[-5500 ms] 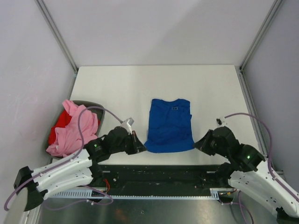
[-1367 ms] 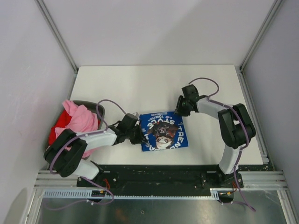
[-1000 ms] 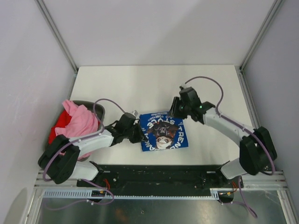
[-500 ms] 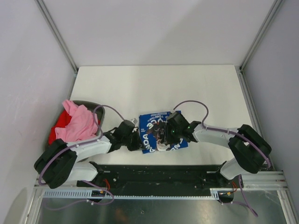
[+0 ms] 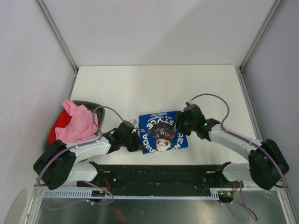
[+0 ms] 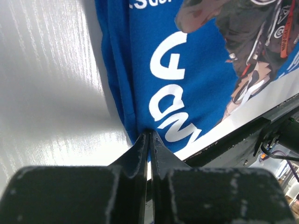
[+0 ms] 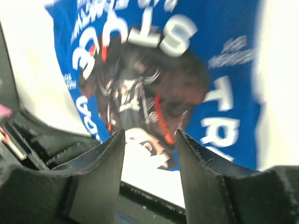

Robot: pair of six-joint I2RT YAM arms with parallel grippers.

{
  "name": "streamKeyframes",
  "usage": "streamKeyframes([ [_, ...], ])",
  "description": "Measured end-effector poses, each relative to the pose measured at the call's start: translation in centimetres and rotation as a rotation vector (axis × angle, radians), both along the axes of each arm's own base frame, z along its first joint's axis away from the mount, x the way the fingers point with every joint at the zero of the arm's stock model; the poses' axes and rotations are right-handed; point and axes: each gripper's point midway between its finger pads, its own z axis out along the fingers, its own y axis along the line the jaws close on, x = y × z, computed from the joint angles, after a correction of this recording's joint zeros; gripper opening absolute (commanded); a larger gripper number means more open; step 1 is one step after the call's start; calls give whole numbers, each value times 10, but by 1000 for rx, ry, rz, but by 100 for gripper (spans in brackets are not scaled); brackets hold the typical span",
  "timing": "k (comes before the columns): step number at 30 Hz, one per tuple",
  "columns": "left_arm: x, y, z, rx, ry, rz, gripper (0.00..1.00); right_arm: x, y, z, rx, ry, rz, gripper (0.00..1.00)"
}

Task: Fold and stack the t-shirts
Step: Smooth out wrinkles on the folded tshirt, then put the neatly folded tshirt into the corner of the board with the right arm

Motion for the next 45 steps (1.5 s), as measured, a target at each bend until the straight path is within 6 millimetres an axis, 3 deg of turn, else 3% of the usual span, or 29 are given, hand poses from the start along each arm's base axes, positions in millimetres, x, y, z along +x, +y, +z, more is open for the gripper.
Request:
streamKeyframes([
  [4,0,-1,7,-18,-14,-3,9,42,-47,13,-16,-76,-128,56],
  [7,1,-2,14,-34,-21,-5,10,64,-76,3,-43,-71,-186,56],
  [10,6,-5,23,-48,-33,-4,10,78,-91,-15,-68,-36,-192,58],
  [15,16,-9,35,-68,-65,-7,10,95,-88,-29,-73,-18,-139,59],
  [20,19,-6,35,-64,-65,-4,10,112,-78,-38,-59,-21,-100,58],
  [28,23,3,33,-55,-56,11,10,115,-61,-50,-66,0,-49,54],
  [32,26,6,33,-53,-58,15,10,111,-51,-52,-78,-1,-19,39],
  [37,26,7,34,-57,-58,6,9,109,-51,-57,-120,10,-14,6],
  [41,26,9,34,-53,-53,2,9,117,-61,-58,-168,11,-35,0],
  [45,30,8,41,-52,-67,-7,9,139,-80,-53,-253,-15,-65,0],
])
